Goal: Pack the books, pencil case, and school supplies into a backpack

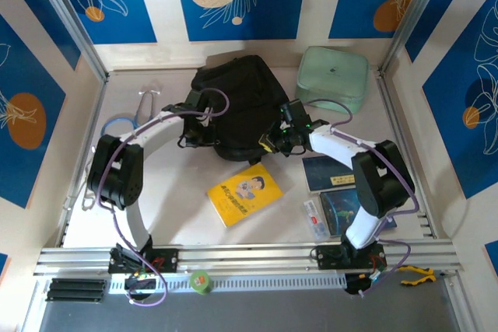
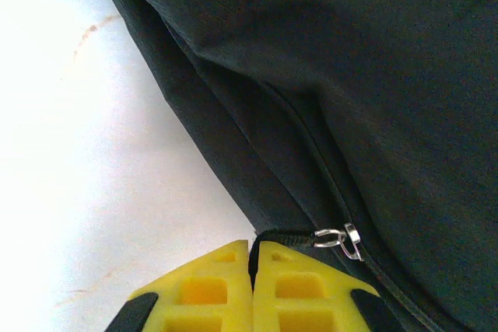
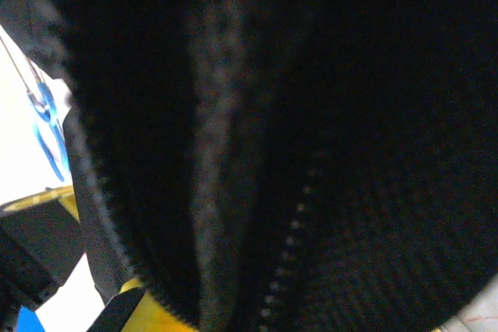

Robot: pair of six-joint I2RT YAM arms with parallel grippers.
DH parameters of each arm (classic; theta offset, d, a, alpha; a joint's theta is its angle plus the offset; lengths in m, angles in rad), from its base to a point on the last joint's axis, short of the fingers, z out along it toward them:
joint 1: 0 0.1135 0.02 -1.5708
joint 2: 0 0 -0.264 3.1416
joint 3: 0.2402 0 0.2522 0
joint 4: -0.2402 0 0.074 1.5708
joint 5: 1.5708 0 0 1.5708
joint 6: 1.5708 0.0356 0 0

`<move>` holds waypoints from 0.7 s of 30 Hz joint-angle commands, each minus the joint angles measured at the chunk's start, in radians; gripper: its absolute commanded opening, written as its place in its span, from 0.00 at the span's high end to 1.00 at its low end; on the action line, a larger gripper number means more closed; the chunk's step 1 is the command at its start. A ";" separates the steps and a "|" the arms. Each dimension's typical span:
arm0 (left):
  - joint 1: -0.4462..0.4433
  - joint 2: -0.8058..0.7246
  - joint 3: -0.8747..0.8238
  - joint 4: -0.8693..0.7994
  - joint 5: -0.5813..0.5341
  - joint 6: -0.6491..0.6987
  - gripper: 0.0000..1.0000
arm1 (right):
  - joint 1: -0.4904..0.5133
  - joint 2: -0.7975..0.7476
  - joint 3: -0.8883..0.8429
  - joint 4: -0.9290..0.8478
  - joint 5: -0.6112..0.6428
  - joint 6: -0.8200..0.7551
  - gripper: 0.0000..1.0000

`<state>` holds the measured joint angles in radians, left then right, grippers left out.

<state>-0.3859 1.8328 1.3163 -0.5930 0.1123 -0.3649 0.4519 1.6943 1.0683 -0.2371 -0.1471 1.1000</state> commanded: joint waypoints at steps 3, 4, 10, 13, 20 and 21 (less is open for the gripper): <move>0.071 0.042 0.022 0.019 -0.041 0.011 1.00 | -0.007 -0.054 -0.018 -0.028 0.001 -0.033 1.00; 0.078 0.050 0.032 0.019 -0.043 0.009 1.00 | -0.007 -0.056 -0.019 -0.030 0.001 -0.034 1.00; 0.105 0.085 0.076 0.012 -0.029 0.001 1.00 | 0.001 -0.059 -0.011 -0.039 0.012 -0.041 1.00; 0.116 0.087 0.093 0.009 -0.038 -0.002 1.00 | 0.007 -0.050 -0.004 -0.032 0.003 -0.053 1.00; 0.173 0.063 0.079 -0.004 -0.088 -0.033 0.96 | 0.041 0.020 0.047 -0.016 -0.029 -0.048 1.00; 0.176 0.053 0.071 -0.006 -0.090 -0.035 0.88 | 0.051 0.034 0.057 -0.005 -0.028 -0.037 1.00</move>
<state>-0.2520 1.9110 1.3933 -0.5659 0.1032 -0.3801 0.4866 1.7008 1.0821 -0.2424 -0.1585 1.0706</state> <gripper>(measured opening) 0.084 0.102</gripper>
